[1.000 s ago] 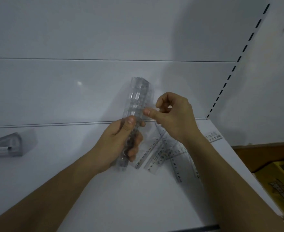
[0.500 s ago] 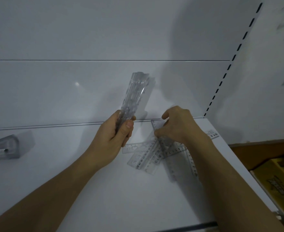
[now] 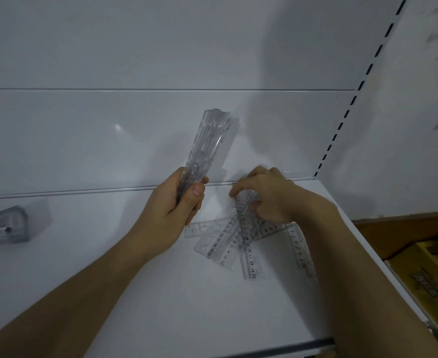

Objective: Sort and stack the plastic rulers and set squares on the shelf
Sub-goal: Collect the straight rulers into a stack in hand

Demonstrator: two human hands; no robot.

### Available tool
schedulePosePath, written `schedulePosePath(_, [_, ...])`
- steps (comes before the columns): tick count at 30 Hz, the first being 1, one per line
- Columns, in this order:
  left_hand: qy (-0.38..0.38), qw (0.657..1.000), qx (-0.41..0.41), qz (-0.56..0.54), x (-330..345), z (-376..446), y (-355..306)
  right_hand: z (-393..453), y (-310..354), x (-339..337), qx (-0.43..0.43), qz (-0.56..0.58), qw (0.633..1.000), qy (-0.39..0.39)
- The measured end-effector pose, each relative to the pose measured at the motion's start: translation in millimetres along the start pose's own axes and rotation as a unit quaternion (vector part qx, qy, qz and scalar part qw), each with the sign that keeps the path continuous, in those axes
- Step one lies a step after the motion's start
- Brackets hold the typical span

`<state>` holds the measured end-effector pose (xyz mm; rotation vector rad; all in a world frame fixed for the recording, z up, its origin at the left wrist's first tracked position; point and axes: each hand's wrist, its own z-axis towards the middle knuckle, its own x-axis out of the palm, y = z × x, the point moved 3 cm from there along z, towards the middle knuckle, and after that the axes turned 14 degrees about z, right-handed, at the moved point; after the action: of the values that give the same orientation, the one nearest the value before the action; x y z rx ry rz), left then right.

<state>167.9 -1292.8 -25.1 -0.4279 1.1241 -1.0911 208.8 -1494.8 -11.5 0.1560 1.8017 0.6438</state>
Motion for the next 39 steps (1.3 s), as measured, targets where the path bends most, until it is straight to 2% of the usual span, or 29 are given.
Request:
schedulePosePath(9, [0.001, 0.999, -0.020, -0.034, 1, 1, 9, -2, 2, 2, -0.033, -0.003, 0.999, -0.002])
schedulePosePath(16, [-0.042, 0.978, -0.119, -0.168, -3, 6, 14, -2, -8, -17, -0.106, 0.060, 0.990, -0.071])
schedulePosePath(18, [-0.035, 0.965, -0.149, -0.214, -2, 6, 11, -6, -6, -25, -0.156, 0.102, 0.978, -0.093])
schedulePosePath(21, [0.017, 0.954, -0.190, -0.232, 2, 3, 2, -14, 8, -30, -0.233, 0.169, 0.950, -0.120])
schedulePosePath(24, [0.097, 0.948, -0.206, -0.222, 8, -2, -7, -14, 26, -22, -0.292, 0.142, 0.934, -0.151])
schedulePosePath(27, [0.137, 0.950, -0.200, -0.198, 15, -5, -10, -9, 35, -11, -0.323, 0.114, 0.907, -0.246])
schedulePosePath(31, [0.122, 0.944, -0.213, -0.219, 16, -6, -6, -11, 39, -11, -0.341, 0.125, 0.860, -0.359])
schedulePosePath(33, [0.119, 0.943, -0.208, -0.231, 16, -6, -7, -13, 39, -15, -0.313, 0.158, 0.841, -0.411])
schedulePosePath(36, [0.067, 0.958, -0.164, -0.227, 14, -2, -6, -17, 28, -23, -0.194, 0.213, 0.829, -0.480])
schedulePosePath(37, [0.044, 0.966, -0.137, -0.217, 12, 0, -5, -15, 22, -25, -0.145, 0.210, 0.847, -0.467])
schedulePosePath(39, [0.006, 0.986, -0.059, -0.156, 8, 2, -3, -8, 10, -23, -0.052, 0.175, 0.915, -0.361])
